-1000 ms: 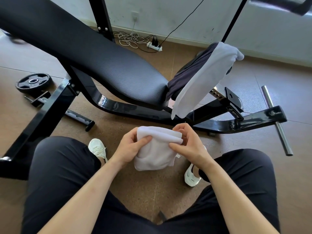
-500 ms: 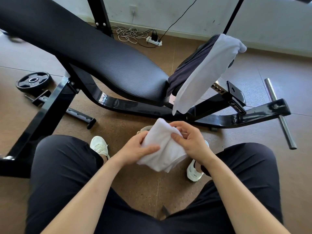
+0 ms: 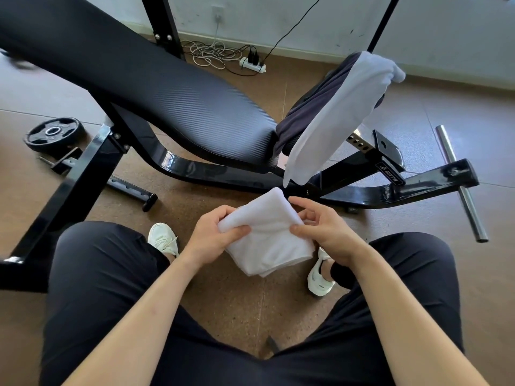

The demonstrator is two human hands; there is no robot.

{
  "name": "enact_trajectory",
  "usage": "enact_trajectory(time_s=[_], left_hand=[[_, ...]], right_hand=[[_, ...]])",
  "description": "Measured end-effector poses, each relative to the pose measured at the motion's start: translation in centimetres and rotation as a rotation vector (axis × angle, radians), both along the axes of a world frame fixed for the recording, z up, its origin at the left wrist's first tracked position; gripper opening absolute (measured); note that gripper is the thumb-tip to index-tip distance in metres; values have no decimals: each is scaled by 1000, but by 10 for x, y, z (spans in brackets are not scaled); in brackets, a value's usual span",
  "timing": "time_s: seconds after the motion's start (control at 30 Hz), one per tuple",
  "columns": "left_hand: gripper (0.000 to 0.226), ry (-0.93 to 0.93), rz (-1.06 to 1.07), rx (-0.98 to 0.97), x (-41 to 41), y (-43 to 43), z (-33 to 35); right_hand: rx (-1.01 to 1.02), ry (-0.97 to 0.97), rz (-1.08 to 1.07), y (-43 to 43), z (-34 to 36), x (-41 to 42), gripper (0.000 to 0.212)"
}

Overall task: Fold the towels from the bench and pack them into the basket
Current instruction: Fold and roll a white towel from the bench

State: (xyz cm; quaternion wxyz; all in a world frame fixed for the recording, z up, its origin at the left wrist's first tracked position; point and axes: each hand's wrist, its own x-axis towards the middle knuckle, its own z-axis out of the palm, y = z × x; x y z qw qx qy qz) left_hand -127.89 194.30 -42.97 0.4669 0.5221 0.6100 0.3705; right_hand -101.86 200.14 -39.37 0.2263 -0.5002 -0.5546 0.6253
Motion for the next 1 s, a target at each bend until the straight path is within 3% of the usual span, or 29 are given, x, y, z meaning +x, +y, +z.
enact_trajectory(time_s=[0.1, 0.27, 0.4, 0.53, 0.63, 0.77, 0.9, 1.0], left_hand=[[32, 31, -66, 45, -2, -2, 0], [39, 33, -128, 11, -8, -3, 3], [50, -6, -169, 56, -1, -4, 11], [38, 24, -144, 146, 13, -5, 12], [40, 85, -191, 204, 18, -6, 9], [61, 146, -233, 159, 20, -8, 7], [78, 257, -163, 144, 24, -11, 5], [76, 305, -66, 187, 29, -12, 5]], right_hand=[[-101, 113, 40, 1, 6, 5, 48], [-194, 232, 59, -1, 12, 5, 40], [-201, 168, 68, -5, 6, -4, 37], [-180, 61, 38, -8, 2, -16, 32], [-253, 112, -49, -8, -1, -21, 34], [-351, 196, -93, -7, -3, -22, 30], [-414, 289, -137, -10, -7, -28, 29], [-451, 374, -139, -12, -7, -32, 40]])
